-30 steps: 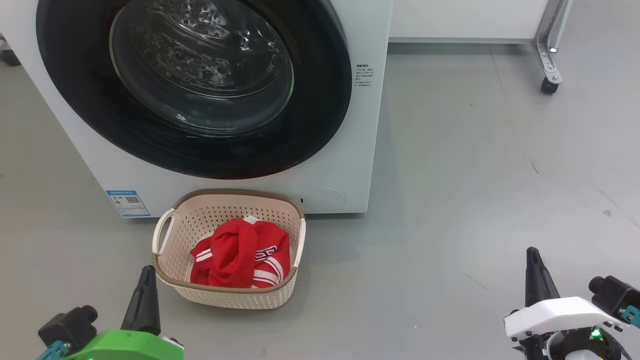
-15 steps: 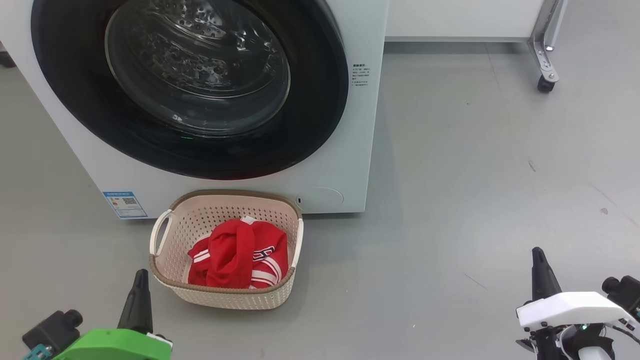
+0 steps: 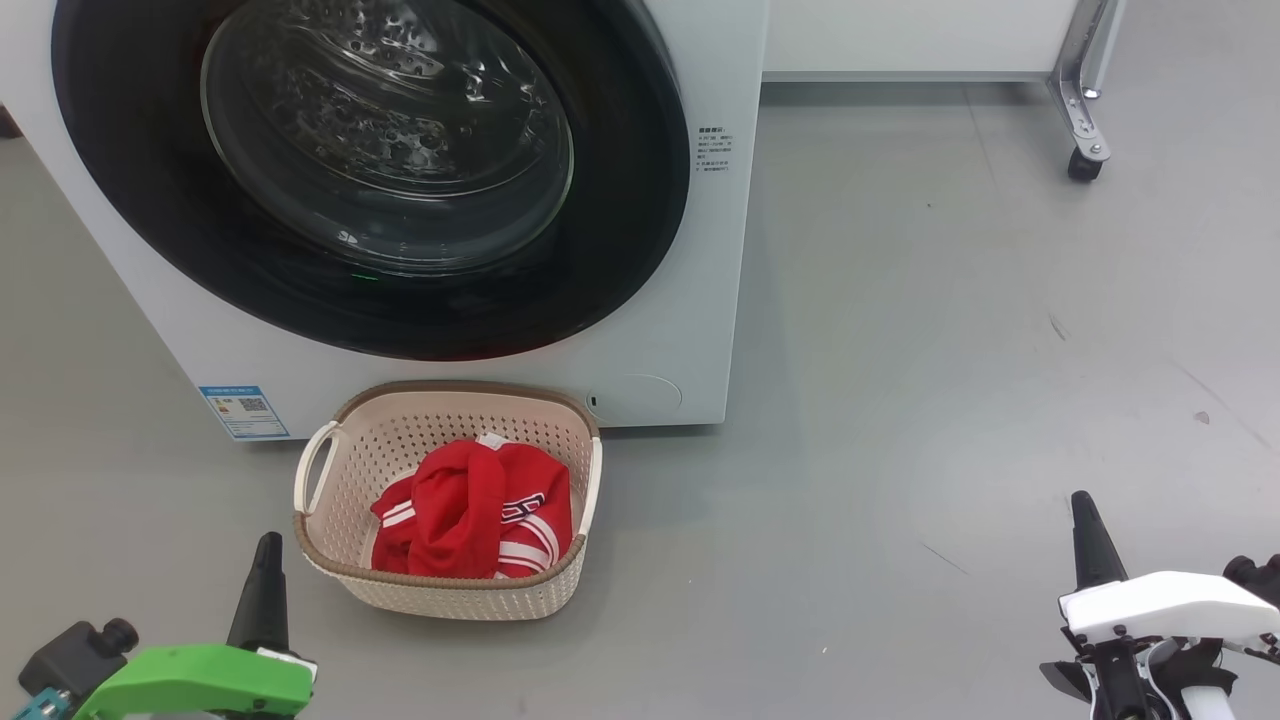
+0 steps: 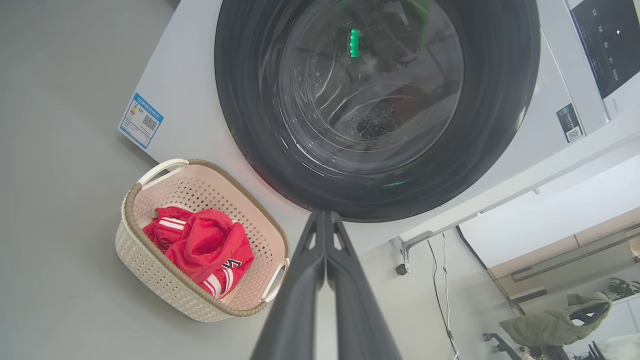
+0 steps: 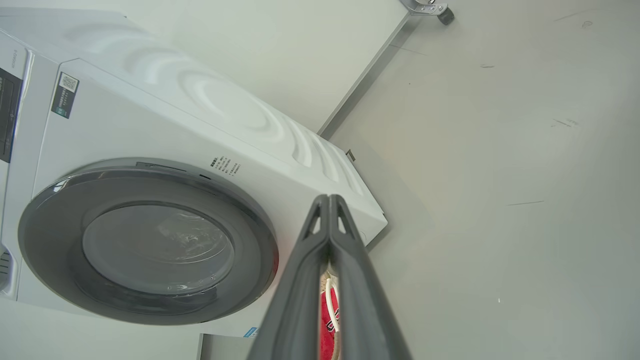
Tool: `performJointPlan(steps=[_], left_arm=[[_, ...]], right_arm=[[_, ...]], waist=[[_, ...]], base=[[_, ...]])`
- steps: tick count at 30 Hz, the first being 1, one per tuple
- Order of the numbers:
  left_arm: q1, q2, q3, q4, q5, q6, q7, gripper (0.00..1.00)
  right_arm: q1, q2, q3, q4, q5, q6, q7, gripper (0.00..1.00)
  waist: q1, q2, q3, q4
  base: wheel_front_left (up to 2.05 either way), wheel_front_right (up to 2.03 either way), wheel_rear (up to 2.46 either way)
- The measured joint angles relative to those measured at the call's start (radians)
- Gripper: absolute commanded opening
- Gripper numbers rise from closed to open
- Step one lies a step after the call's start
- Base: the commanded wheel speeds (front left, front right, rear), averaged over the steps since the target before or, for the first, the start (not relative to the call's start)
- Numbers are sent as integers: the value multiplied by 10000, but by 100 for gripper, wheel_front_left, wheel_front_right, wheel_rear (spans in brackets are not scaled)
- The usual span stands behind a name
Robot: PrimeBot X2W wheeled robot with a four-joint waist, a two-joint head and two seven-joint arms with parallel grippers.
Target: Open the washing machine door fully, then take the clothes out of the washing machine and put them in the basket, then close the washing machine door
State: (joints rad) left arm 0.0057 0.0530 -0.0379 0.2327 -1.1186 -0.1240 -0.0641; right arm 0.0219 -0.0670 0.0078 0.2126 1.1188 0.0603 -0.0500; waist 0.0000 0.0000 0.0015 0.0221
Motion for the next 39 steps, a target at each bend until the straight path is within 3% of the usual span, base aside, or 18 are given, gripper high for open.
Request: performJointPlan(steps=[39], left_arm=[[-492,188,474,309,-5189,0,1175,0]], right_arm=[[-746,4,-934,593,5047,533,1166,0]], waist=[[0,0,14,-220]], base=[[0,0,0]])
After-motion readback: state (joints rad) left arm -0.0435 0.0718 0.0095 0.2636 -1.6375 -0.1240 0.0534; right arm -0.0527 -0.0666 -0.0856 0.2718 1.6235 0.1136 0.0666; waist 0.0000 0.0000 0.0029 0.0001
